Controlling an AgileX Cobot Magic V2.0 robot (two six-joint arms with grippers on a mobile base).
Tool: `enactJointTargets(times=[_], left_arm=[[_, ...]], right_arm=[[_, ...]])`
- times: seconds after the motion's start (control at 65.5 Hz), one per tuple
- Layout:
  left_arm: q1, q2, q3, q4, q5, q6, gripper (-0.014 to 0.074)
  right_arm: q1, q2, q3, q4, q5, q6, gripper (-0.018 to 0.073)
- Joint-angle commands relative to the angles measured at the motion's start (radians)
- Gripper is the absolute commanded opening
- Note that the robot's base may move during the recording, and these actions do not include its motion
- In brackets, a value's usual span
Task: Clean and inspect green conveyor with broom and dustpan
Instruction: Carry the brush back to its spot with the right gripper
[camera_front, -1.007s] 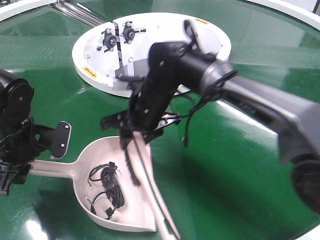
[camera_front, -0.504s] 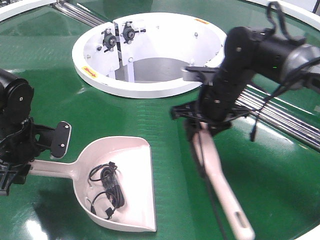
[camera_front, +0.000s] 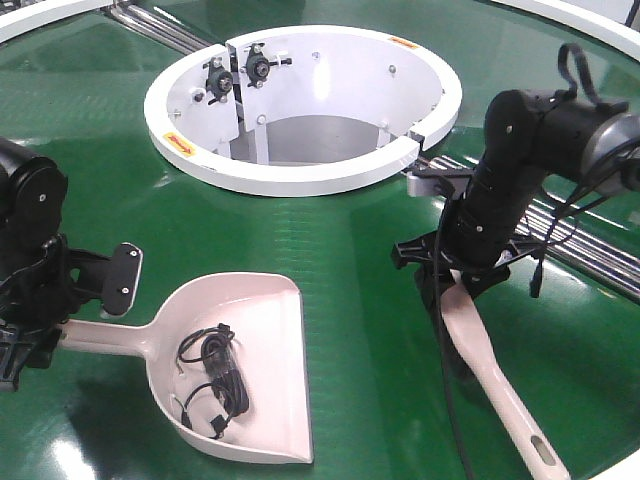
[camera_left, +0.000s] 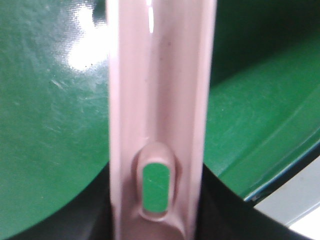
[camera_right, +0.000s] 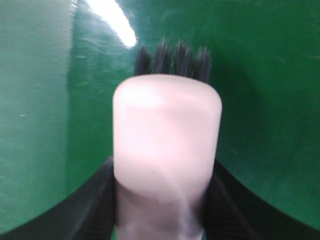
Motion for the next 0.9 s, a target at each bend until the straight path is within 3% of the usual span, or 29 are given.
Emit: enactJointTargets(times=[0.0, 0.595, 0.885], left_arm=[[-0.008, -0.036, -0.027, -0.012, 0.014, -0.004, -0.0022], [-0.008, -0.036, -0.027, -0.012, 0.015, -0.004, -0.0022], [-0.008, -0.036, -0.027, -0.012, 0.015, -0.004, -0.0022]], right_arm=[[-0.007, -0.017, -0.019, 0.005, 0.055, -0.033, -0.0002], [-0.007, 0.062, -0.019, 0.020, 0.054, -0.034, 0.0001], [-0.007, 0.062, -0.019, 0.031, 0.055, -0.029, 0.0081]])
